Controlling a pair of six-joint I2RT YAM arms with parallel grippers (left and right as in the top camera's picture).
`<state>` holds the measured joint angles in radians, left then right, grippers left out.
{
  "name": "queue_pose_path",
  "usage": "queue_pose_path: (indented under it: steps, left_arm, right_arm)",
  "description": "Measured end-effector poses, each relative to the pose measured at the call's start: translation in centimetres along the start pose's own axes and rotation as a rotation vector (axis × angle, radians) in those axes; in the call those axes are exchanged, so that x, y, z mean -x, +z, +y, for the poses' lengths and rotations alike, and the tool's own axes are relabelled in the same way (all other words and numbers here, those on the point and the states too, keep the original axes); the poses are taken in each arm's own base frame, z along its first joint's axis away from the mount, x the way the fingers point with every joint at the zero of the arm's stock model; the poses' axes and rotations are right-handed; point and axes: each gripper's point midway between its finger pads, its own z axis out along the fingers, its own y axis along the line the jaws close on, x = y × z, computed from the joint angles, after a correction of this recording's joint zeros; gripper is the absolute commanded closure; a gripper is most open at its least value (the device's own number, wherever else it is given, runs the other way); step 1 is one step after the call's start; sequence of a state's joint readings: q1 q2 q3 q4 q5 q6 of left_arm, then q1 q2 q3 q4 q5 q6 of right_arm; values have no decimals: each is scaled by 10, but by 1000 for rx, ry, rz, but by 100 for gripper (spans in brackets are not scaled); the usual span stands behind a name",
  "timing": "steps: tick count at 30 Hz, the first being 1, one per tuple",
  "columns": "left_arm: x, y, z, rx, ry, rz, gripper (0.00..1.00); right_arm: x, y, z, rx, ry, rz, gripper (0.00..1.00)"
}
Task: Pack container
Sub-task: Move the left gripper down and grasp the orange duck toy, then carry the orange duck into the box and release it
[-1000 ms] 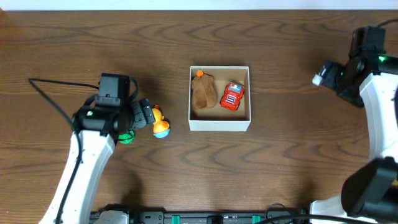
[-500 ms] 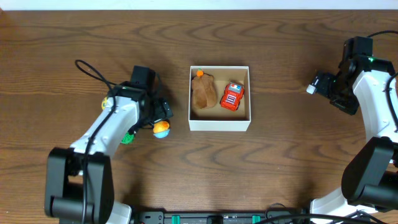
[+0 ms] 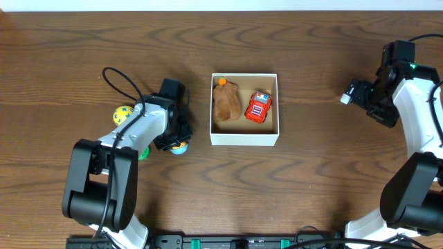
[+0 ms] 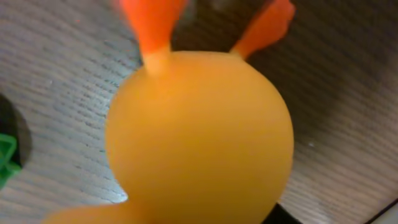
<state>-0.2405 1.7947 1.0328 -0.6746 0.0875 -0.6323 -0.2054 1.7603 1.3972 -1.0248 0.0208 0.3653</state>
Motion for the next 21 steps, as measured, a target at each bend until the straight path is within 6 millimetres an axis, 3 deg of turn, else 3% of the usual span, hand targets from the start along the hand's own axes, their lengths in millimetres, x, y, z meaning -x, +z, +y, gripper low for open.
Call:
queue_pose_path:
  steps: [3,5,6,9,15,18,21]
  left_arm:
    - [1,-3,-1,-5,6,-6,81]
    - [1,-8,-1,-10,26,-13,81]
    - [1,-13,-2,-13,39,-17,87]
    - [7,-35,-13,-45,96,-59,91]
    - [15,-116,-73,-198,384,-288,94]
    - [2,-153,-111,-282,604,-416,94]
    - [-22,-169,-144,-329,832,-497,94]
  right_arm:
    - [0,0,0,0,-3,0,1]
    - [0,0,0,0,-3,0,1]
    - [0,0,0,0,-3,0,1]
    - [0,0,0,0,-3,0,1]
    - [0,0,0,0,-3,0,1]
    - [0,0,0,1,-3,0,1]
    - [0,0,0,2,-3,0,1]
